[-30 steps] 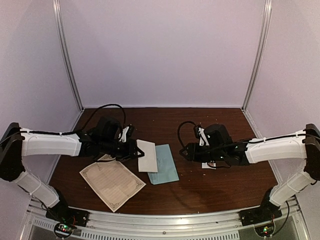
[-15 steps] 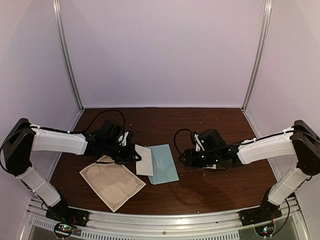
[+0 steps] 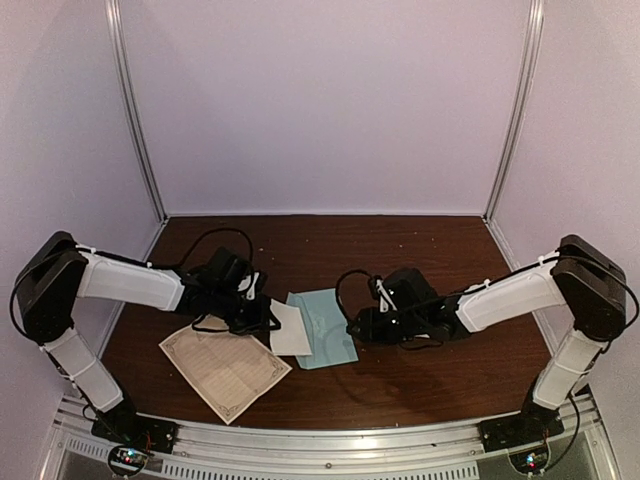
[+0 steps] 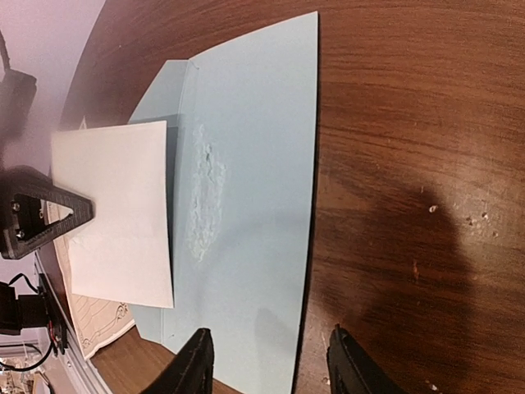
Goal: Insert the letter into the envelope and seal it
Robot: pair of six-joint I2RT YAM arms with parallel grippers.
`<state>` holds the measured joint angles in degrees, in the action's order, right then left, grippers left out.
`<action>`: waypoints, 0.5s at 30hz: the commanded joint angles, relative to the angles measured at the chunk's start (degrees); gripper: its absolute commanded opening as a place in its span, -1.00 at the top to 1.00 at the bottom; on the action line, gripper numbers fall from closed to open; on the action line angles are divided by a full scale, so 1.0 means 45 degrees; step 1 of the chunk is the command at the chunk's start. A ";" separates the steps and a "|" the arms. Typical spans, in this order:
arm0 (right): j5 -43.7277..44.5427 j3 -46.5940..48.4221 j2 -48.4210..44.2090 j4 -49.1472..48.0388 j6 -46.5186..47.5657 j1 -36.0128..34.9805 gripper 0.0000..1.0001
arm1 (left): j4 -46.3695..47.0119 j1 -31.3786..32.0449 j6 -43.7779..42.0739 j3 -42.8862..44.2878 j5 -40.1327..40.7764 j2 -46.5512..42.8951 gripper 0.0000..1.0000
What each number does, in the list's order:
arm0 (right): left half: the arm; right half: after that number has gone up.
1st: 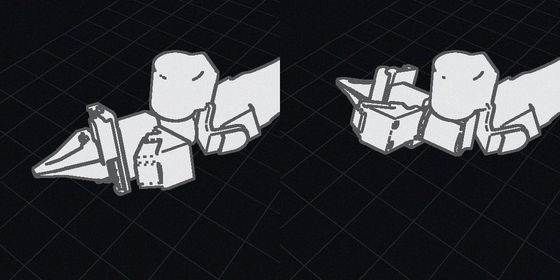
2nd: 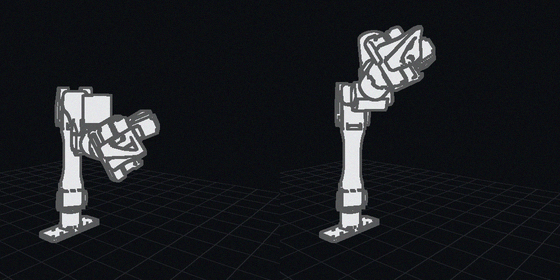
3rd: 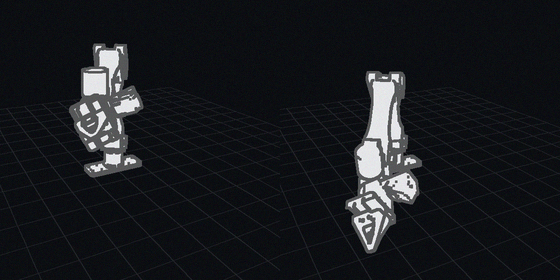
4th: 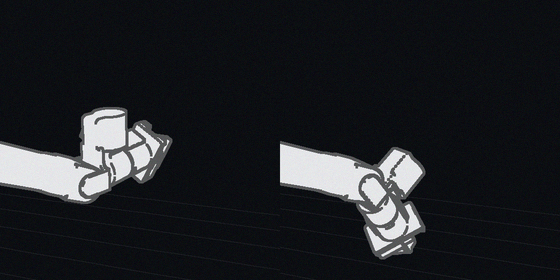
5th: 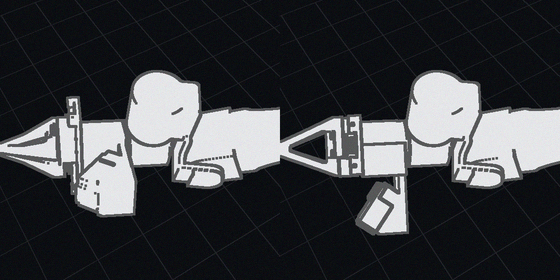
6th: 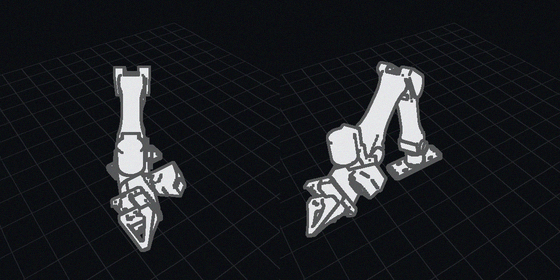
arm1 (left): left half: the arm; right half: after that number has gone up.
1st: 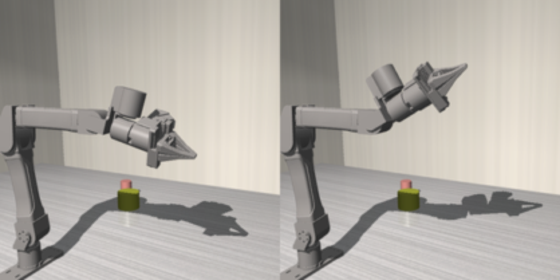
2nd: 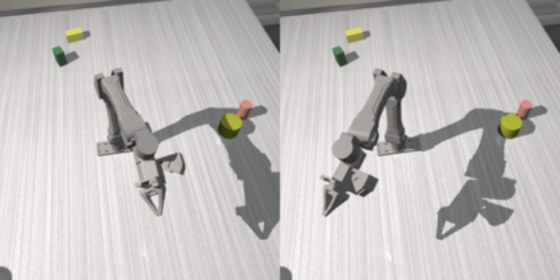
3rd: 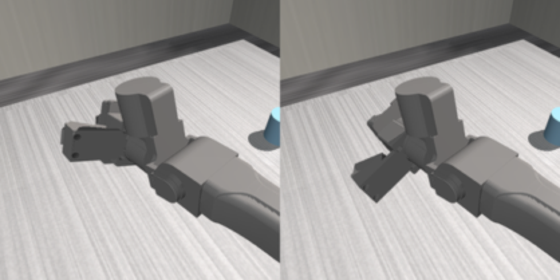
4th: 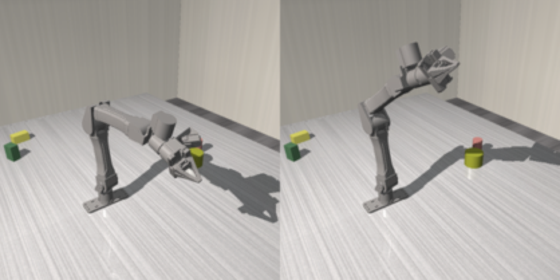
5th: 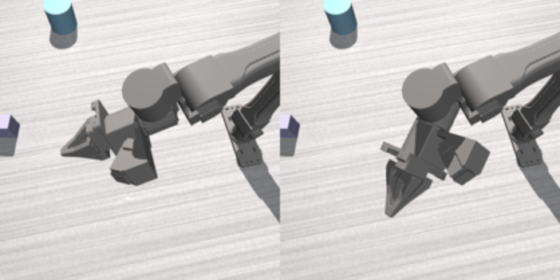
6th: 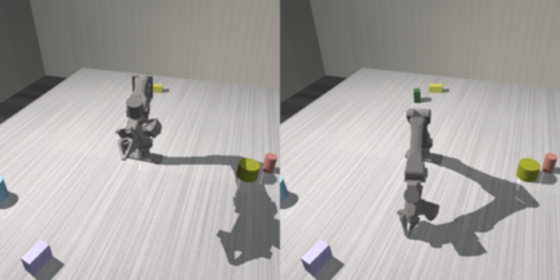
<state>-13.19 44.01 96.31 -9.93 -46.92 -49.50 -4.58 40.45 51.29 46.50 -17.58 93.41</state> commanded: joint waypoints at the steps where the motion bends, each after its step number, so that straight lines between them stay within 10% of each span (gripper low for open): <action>1: -0.0259 0.0409 0.0386 -0.0524 -0.0216 -0.0113 0.05 | 0.0213 -0.0101 -0.0356 0.0125 0.0253 0.0204 1.00; 15: -0.0545 0.0566 0.1236 -0.0963 -0.0608 -0.0319 0.13 | 0.0353 -0.0101 -0.0704 0.0092 0.0259 0.0616 1.00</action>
<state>-15.07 45.06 101.03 -12.32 -48.66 -50.35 -4.51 40.42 49.91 46.50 -16.86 95.04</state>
